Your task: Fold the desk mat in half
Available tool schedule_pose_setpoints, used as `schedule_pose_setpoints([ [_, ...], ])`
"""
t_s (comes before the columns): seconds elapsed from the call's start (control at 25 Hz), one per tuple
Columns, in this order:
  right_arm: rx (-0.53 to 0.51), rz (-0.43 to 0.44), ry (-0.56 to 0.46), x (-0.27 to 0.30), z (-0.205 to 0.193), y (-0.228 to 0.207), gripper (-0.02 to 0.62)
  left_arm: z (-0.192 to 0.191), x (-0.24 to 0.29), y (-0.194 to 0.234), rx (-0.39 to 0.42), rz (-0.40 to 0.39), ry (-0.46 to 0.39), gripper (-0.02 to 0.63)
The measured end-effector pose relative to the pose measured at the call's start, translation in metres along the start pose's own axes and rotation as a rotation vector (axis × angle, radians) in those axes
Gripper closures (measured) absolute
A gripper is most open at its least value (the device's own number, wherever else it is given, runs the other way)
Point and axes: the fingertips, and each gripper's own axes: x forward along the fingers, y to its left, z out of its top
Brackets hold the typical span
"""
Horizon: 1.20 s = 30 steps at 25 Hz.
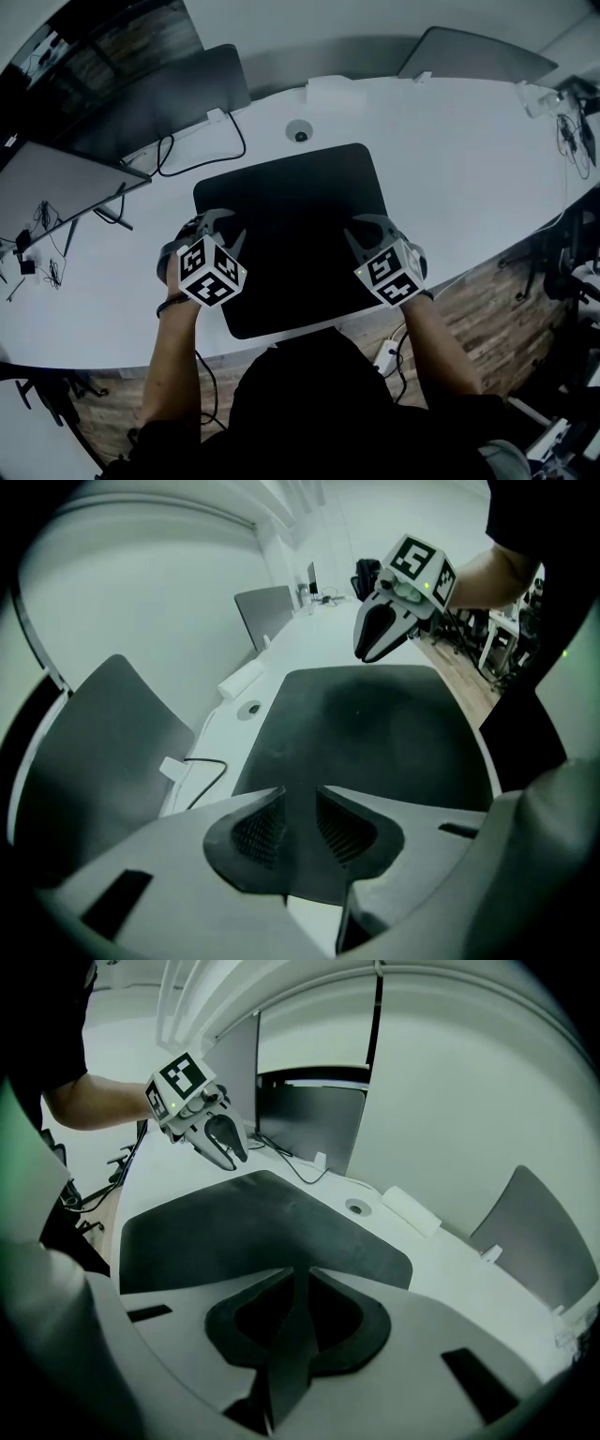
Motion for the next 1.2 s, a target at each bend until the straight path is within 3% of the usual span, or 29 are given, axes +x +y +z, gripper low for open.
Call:
schedule_pose_setpoints([
  [0.16, -0.003, 0.003, -0.006, -0.025, 0.002, 0.048, 0.532, 0.000, -0.034, -0.043, -0.100, -0.041, -0.113, 0.521],
  [0.56, -0.008, -0.040, 0.007, -0.093, -0.016, 0.143, 0.467, -0.024, -0.099, -0.132, -0.135, -0.032, -0.222, 0.491],
  [0.88, -0.032, -0.032, 0.060, -0.121, -0.052, 0.182, 0.423, -0.029, -0.105, -0.190, -0.152, -0.061, -0.241, 0.414],
  [1.2, -0.042, 0.020, 0.059, -0.120, -0.083, 0.178, 0.373, -0.033, -0.083, -0.236, -0.188, -0.068, -0.136, 0.354],
])
